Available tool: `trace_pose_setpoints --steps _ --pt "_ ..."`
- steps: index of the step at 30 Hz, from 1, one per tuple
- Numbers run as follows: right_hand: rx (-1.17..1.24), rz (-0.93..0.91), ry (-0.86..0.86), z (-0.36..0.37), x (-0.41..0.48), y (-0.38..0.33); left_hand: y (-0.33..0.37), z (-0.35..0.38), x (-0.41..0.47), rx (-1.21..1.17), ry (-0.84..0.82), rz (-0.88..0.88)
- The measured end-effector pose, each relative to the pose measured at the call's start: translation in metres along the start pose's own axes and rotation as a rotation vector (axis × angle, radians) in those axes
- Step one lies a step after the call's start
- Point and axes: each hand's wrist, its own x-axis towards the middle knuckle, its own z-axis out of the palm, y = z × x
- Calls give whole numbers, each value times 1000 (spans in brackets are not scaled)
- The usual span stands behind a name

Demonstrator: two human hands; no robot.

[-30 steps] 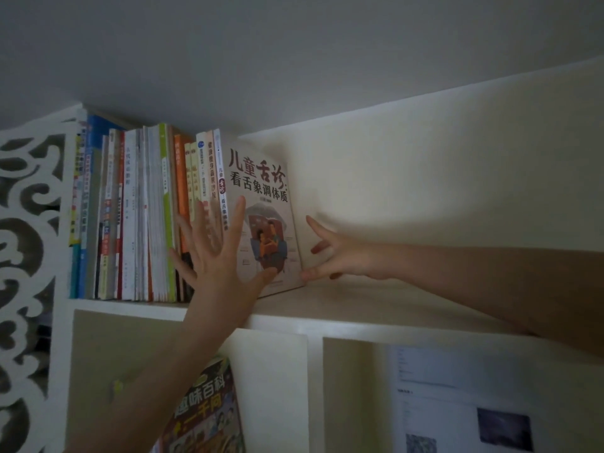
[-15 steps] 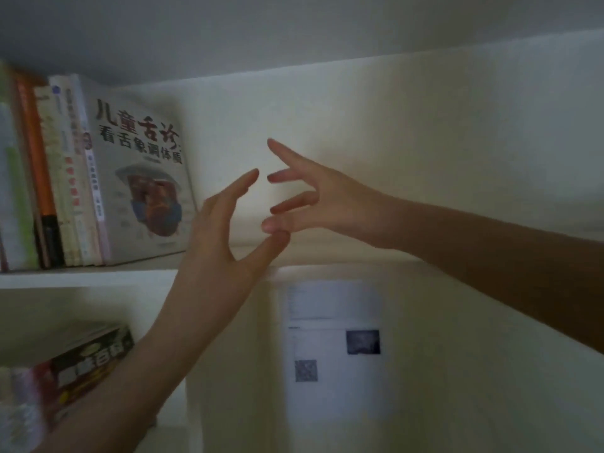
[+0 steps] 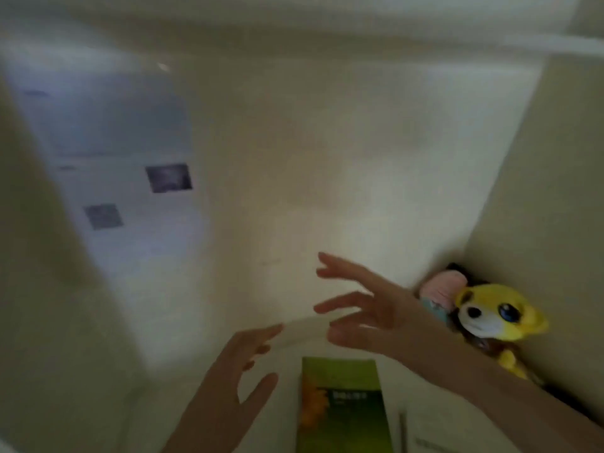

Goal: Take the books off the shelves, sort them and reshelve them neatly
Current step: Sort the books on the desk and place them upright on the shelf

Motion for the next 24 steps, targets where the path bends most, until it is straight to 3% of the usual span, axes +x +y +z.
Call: trace_pose_setpoints --steps 3,6,10,14,17,24 --pt "55 286 97 -14 -28 90 -49 53 -4 -98 -240 -368" --pt "62 466 178 -18 -53 157 -76 89 3 -107 -358 -454" --pt "80 623 255 -13 -78 215 -96 127 9 -224 -378 -592" --pt "142 758 319 -3 -92 259 -122 152 5 -280 -374 -858" --pt "191 806 311 6 -97 279 -138 168 2 -307 -423 -905" --pt "437 794 317 22 -97 303 -159 188 1 -429 -331 -889"
